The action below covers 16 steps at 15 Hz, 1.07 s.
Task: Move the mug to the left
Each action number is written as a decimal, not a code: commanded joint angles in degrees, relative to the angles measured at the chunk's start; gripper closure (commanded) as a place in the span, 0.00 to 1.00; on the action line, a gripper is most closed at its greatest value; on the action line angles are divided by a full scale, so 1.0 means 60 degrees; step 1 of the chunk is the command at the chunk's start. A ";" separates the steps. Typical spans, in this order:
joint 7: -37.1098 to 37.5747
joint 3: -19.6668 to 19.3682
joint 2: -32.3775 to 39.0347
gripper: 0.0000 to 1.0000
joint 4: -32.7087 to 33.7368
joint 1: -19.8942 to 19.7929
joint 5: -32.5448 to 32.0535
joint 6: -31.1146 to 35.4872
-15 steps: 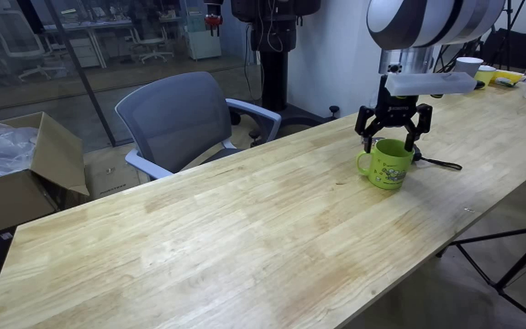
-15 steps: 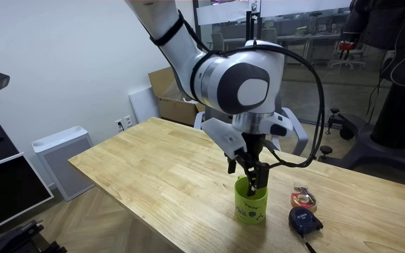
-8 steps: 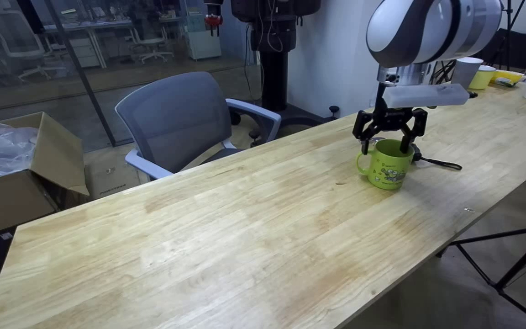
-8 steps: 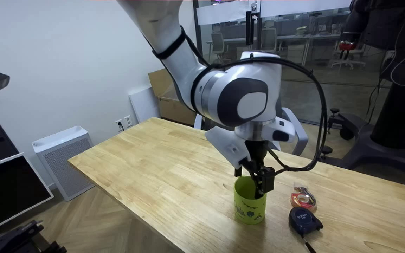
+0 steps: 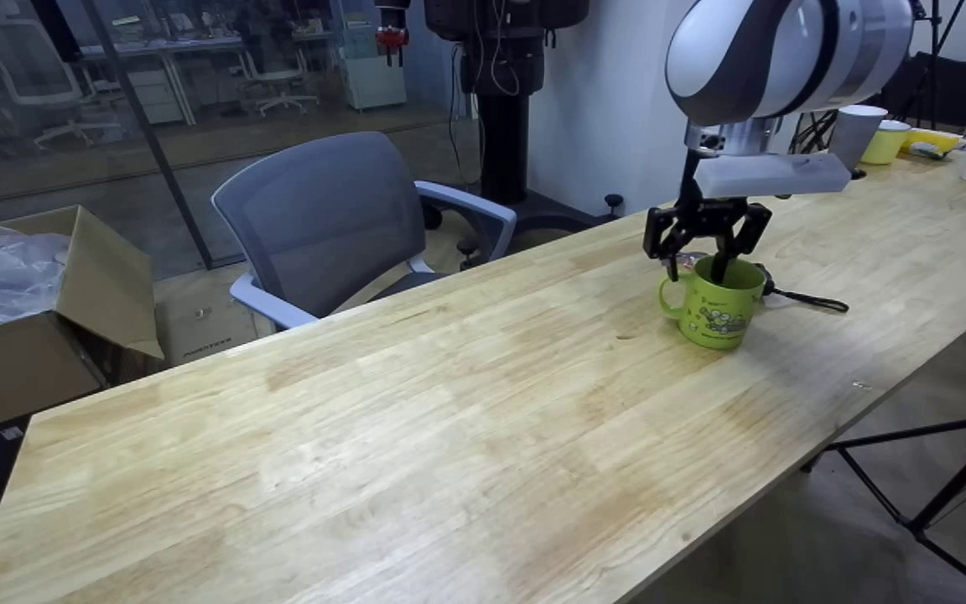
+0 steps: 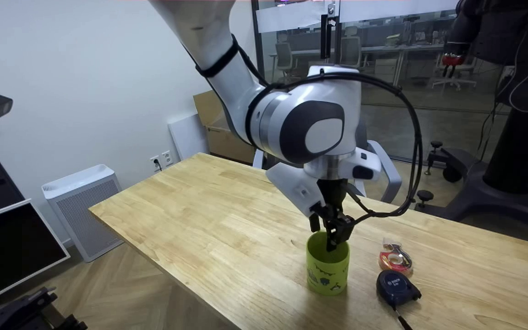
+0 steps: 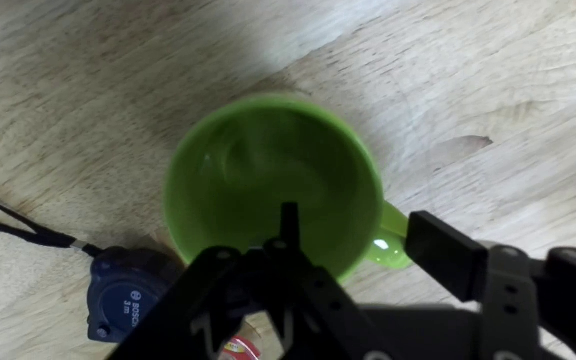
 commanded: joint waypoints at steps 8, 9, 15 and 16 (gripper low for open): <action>0.0391 -0.0377 0.0196 1.00 0.0103 0.0070 -0.0268 -0.0158; 0.0417 -0.0391 0.0147 0.98 0.0174 0.0072 -0.0286 -0.0373; 0.0683 -0.0498 -0.0079 0.97 0.0472 0.0305 -0.0538 -0.0728; 0.0730 -0.0489 -0.0112 0.97 0.0524 0.0348 -0.0574 -0.0752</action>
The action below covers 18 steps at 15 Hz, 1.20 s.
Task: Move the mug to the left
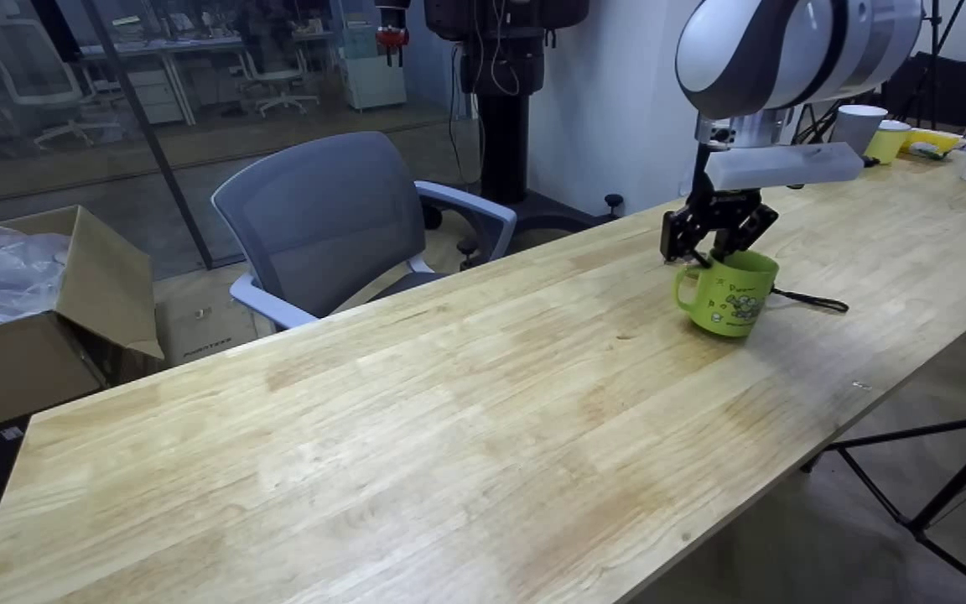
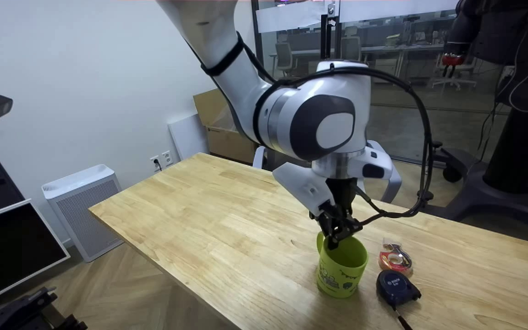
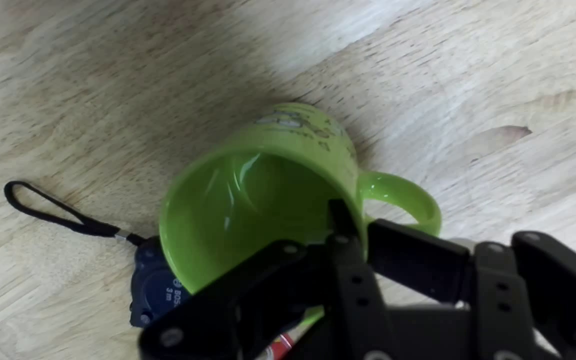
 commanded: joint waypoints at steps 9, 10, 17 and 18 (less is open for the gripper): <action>0.0786 -0.0010 -0.0139 0.97 0.0800 0.0627 -0.0285 -0.0577; 0.0787 0.0022 -0.0139 0.97 0.0802 0.0658 -0.0276 -0.0620; 0.0792 0.0382 -0.0209 0.97 0.0659 0.1058 -0.0281 -0.0952; 0.0801 0.0419 -0.0212 0.97 0.0641 0.1140 -0.0302 -0.0977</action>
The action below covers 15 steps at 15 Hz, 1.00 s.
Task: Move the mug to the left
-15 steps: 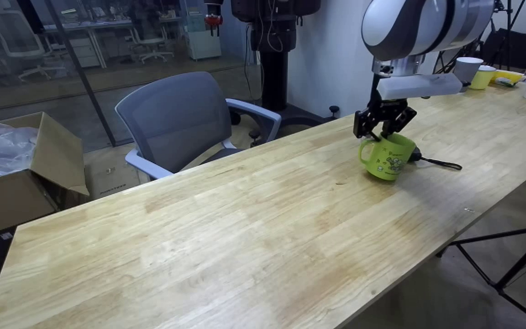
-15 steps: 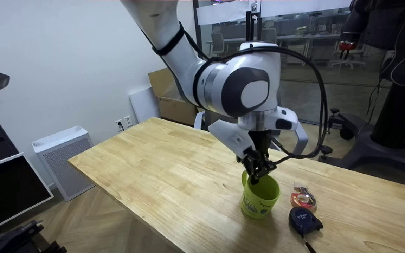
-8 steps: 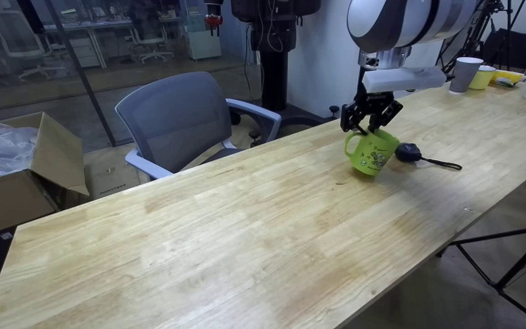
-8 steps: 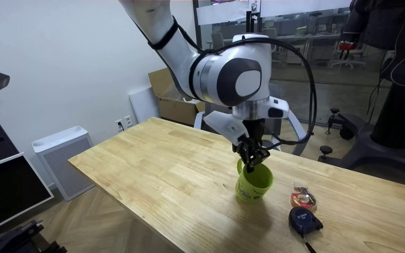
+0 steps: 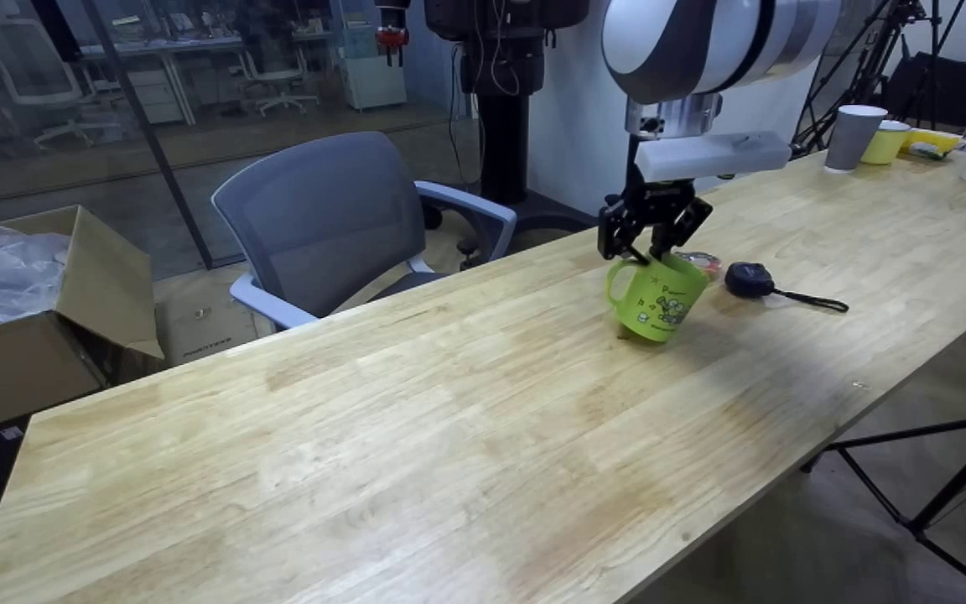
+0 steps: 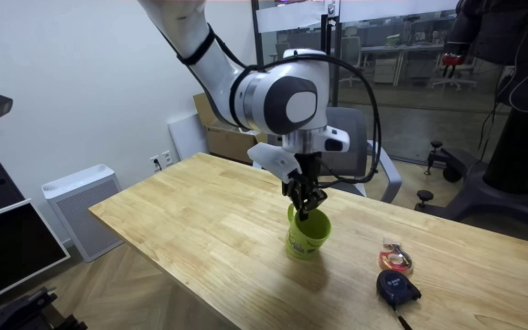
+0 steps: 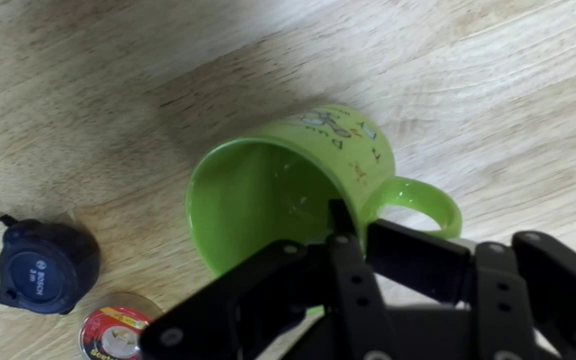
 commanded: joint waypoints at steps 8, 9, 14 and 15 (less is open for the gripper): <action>0.0491 0.0295 -0.0232 0.97 -0.0081 0.0778 -0.0480 -0.0517; 0.0502 0.0316 -0.0232 0.97 -0.0081 0.0846 -0.0508 -0.0533; 0.0641 0.0397 -0.0187 0.97 -0.0016 0.1209 -0.0701 -0.0624; 0.0684 0.0404 -0.0173 0.97 -0.0012 0.1275 -0.0735 -0.0638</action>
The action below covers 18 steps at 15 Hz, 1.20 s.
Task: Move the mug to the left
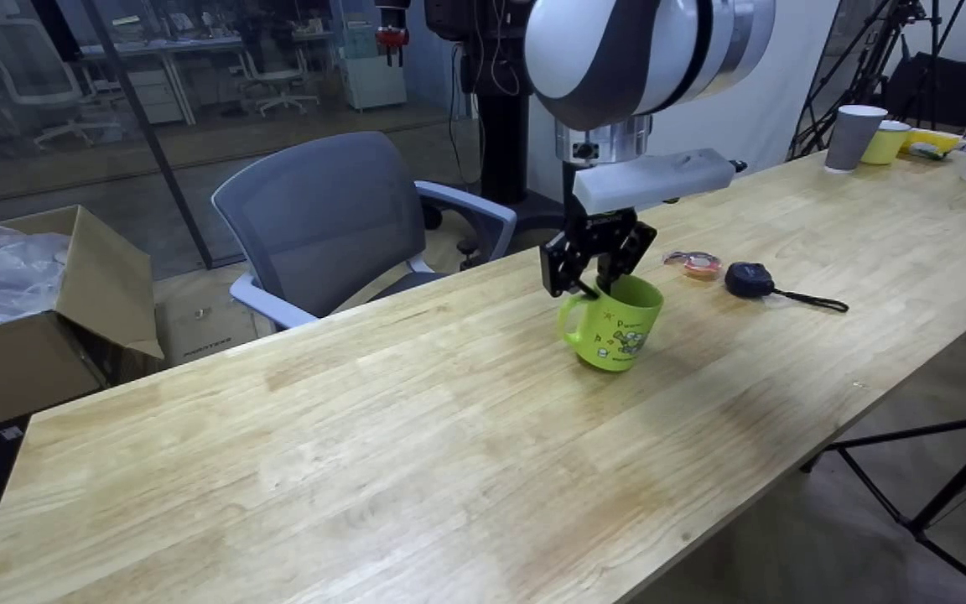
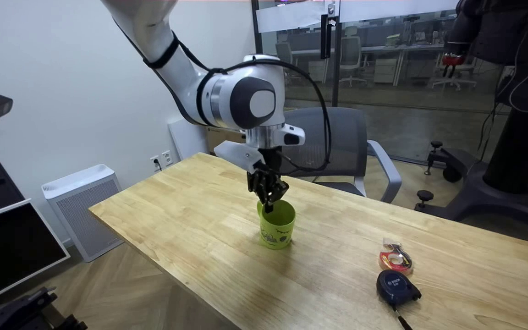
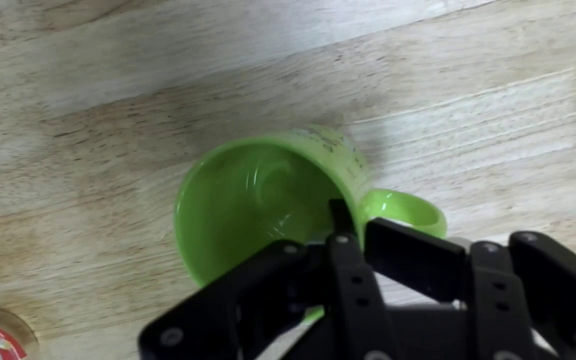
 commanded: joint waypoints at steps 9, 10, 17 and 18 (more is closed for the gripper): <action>0.0955 0.0067 0.0092 0.97 0.0138 0.0704 -0.0741 -0.0513; 0.1016 0.0045 0.0155 0.97 0.0152 0.0756 -0.0818 -0.0528; 0.1210 -0.0004 0.0387 0.97 0.0252 0.0863 -0.1015 -0.0557; 0.1219 -0.0007 0.0395 0.97 0.0263 0.0858 -0.1017 -0.0559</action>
